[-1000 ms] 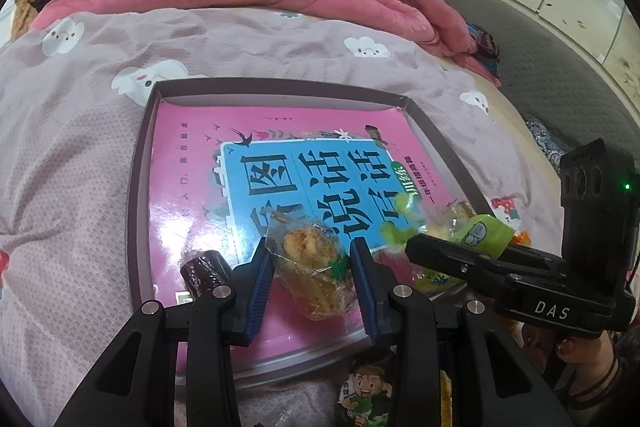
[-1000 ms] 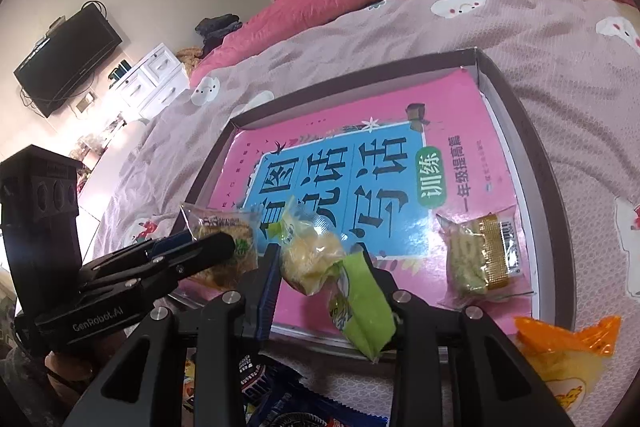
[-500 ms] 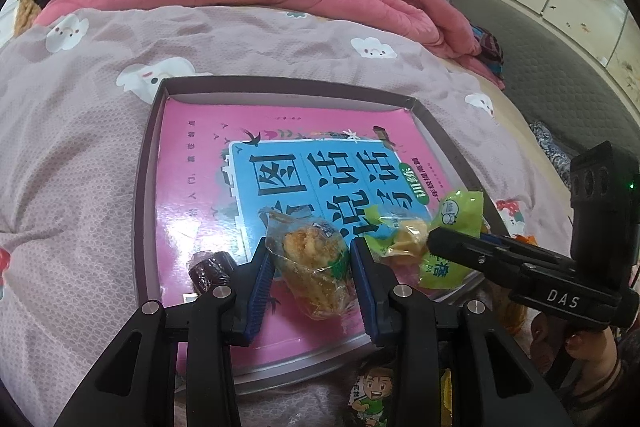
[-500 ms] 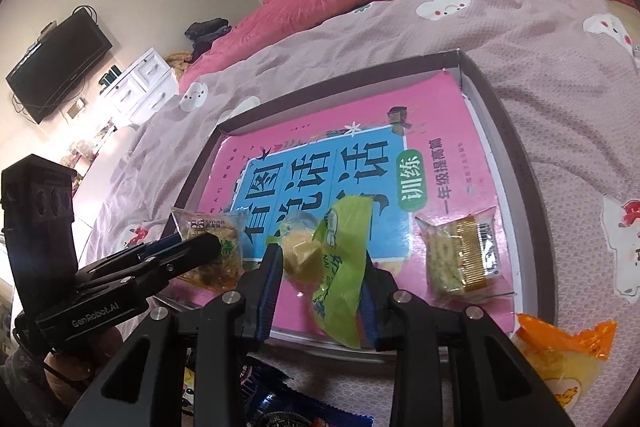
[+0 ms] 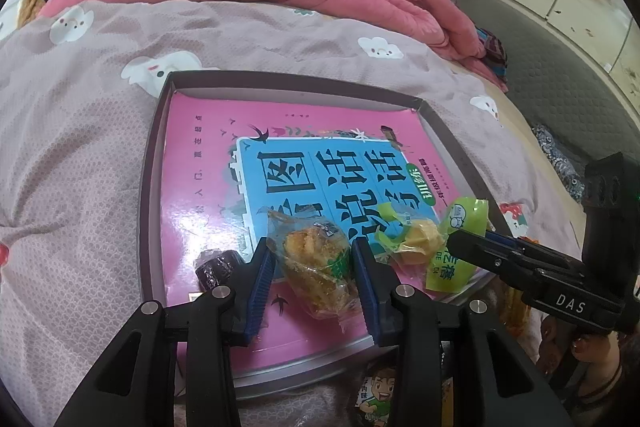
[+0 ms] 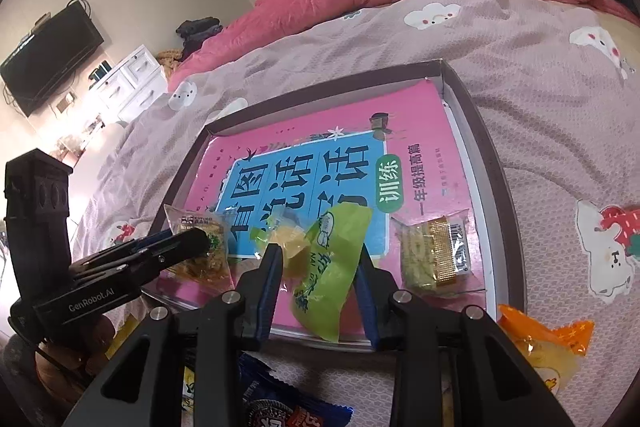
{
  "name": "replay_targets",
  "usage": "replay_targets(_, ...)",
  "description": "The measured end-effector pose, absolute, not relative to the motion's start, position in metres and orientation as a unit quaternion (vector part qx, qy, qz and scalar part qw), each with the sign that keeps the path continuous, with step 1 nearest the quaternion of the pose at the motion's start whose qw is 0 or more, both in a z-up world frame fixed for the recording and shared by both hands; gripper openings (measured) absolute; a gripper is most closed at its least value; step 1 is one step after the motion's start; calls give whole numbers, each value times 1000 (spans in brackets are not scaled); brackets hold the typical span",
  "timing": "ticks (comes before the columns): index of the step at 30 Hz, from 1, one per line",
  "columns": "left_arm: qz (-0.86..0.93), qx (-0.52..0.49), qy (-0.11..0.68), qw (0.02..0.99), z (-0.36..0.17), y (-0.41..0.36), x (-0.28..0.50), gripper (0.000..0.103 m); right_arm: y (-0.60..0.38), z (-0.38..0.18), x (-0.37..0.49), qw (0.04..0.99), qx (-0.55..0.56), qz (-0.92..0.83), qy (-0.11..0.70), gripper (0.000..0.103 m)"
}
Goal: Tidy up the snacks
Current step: 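Lower the cracker bag and pastry bag onto the pink book, open both grippers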
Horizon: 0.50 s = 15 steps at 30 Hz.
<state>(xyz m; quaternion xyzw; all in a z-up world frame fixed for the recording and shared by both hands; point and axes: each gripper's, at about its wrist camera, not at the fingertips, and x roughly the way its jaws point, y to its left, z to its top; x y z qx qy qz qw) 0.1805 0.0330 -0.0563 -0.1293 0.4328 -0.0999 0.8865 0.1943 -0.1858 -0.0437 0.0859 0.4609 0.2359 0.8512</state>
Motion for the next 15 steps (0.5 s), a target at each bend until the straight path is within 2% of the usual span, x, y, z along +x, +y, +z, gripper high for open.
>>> replay_targets(12, -91, -108, 432, 891, -55, 30, 180, 46, -188, -38, 192, 859, 78, 229, 451, 36)
replay_targets(15, -85, -106, 430, 892, -54, 31, 179, 52, -189, -36, 190, 862, 76, 227, 447, 36)
